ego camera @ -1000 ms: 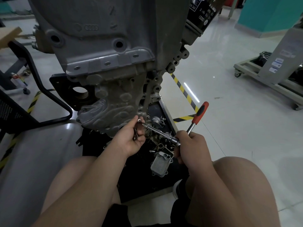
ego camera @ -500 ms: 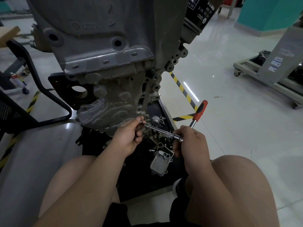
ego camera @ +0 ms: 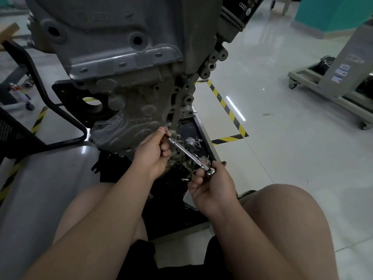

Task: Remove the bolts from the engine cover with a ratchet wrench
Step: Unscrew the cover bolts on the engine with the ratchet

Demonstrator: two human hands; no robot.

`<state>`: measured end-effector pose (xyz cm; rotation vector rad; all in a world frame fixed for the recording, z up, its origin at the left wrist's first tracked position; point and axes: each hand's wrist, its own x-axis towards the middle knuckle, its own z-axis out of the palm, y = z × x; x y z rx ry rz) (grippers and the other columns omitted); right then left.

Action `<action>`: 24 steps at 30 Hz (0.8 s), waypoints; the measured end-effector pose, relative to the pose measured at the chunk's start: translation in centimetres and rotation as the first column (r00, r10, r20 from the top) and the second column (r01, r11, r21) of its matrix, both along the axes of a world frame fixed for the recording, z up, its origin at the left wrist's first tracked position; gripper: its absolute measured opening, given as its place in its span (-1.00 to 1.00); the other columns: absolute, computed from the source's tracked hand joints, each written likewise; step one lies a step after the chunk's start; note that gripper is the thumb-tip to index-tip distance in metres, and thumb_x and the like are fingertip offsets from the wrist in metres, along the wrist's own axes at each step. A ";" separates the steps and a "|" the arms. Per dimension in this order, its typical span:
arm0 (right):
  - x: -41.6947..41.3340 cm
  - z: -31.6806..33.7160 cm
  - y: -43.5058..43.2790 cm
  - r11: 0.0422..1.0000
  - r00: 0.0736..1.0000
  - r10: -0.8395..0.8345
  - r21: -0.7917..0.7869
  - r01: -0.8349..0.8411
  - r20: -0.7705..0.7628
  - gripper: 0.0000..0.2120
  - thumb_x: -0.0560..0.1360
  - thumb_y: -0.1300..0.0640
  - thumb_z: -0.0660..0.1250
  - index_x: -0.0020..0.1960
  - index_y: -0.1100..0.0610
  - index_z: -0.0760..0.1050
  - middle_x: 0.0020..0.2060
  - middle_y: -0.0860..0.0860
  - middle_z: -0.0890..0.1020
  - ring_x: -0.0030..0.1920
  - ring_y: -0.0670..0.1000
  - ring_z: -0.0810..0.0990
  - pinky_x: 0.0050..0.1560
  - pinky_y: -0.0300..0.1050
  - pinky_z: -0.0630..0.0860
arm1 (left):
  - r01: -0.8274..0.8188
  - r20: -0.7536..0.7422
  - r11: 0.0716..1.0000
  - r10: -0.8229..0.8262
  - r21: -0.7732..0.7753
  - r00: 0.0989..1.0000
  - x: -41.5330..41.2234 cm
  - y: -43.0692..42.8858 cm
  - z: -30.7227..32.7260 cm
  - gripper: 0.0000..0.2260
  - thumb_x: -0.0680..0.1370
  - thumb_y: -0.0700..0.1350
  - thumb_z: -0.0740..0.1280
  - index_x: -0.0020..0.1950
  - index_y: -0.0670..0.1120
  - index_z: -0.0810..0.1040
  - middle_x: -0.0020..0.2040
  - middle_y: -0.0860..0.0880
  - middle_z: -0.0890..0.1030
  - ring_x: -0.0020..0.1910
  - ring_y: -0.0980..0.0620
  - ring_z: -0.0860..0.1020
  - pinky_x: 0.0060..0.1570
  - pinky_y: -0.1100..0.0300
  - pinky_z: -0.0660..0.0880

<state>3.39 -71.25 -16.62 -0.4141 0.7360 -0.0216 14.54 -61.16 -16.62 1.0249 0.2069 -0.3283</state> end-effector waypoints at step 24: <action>-0.2 -0.2 -0.8 0.717 0.985 -0.035 -0.683 0.143 0.170 -0.83 0.63 0.12 0.15 -0.03 0.01 0.51 -0.43 -0.06 0.60 -0.43 -0.12 0.53 -0.38 -0.28 0.48 | -0.073 -0.043 0.988 0.080 0.137 0.996 1.8 -5.1 1.6 -0.82 0.60 -0.11 0.31 -0.19 -0.10 0.51 -0.38 0.00 0.46 -0.63 0.19 0.29 -0.64 0.36 0.19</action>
